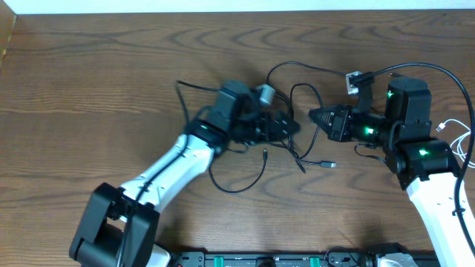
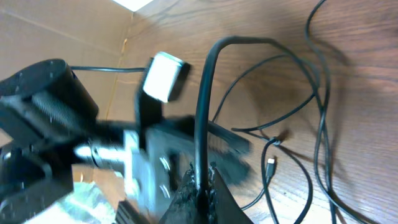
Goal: Untangle cables
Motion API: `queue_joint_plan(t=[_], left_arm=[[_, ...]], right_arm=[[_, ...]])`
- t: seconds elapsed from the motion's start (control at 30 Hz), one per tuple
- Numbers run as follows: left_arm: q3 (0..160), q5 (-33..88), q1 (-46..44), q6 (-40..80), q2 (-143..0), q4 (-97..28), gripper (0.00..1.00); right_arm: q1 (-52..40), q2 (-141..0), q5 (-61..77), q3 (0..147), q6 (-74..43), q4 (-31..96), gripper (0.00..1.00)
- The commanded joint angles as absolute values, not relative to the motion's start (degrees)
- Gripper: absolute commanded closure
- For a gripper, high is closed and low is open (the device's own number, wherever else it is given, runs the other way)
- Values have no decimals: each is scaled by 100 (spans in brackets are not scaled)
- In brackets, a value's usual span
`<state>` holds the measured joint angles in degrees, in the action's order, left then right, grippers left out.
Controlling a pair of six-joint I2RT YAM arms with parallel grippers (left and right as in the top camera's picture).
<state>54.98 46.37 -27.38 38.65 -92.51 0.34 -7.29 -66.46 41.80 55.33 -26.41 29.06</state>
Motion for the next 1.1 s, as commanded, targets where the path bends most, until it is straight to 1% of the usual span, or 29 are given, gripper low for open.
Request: queue_joint_plan(t=[0.0, 0.1, 0.17, 0.27, 0.4, 0.57, 0.63, 0.7, 0.77, 0.87, 0.9, 1.03, 1.07], left_arm=[[5548, 5603, -2405, 3540, -9236, 156, 18], [5548, 6324, -2359, 3297, -9236, 506, 18], [5548, 6386, -2499, 3240, -9236, 626, 18], [5548, 6377, -2856, 2746, -9236, 633, 18], [5548, 6112, -3293, 2552, -9236, 631, 18], [5546, 4936, -3651, 2547, -9236, 633, 18], [5546, 4515, -3798, 2545, -9236, 633, 25], [5548, 4263, -3887, 2547, -9236, 620, 39], [5548, 4143, -3898, 2550, -9236, 574, 56], [5546, 4128, -3839, 2550, -9236, 432, 62], [5546, 4130, -3815, 2552, -9236, 379, 65], [5546, 4130, -3756, 2558, -9236, 279, 92], [5546, 4130, -3756, 2580, -9233, 281, 92]], right_arm=[[-685, -6545, 3920, 5572, -2526, 2899, 99], [-685, -6547, 3865, 5572, -2637, 2895, 99], [-683, -6547, 3758, 5572, -2724, 2891, 99], [-683, -6547, 3500, 5572, -2836, 2893, 99], [-668, -6547, 3400, 5572, -2869, 2893, 99], [-670, -6547, 3500, 5572, -2993, 2895, 99], [-670, -6547, 3511, 5572, -3020, 2895, 99], [-668, -6547, 3509, 5572, -3017, 2897, 99], [-670, -6547, 3509, 5572, -3017, 2899, 99], [-668, -6547, 3509, 5572, -3017, 2910, 99], [-668, -6547, 3507, 5572, -3017, 2915, 99], [-668, -6547, 3503, 5572, -3011, 2921, 98], [-670, -6547, 3483, 5572, -2989, 2921, 96]])
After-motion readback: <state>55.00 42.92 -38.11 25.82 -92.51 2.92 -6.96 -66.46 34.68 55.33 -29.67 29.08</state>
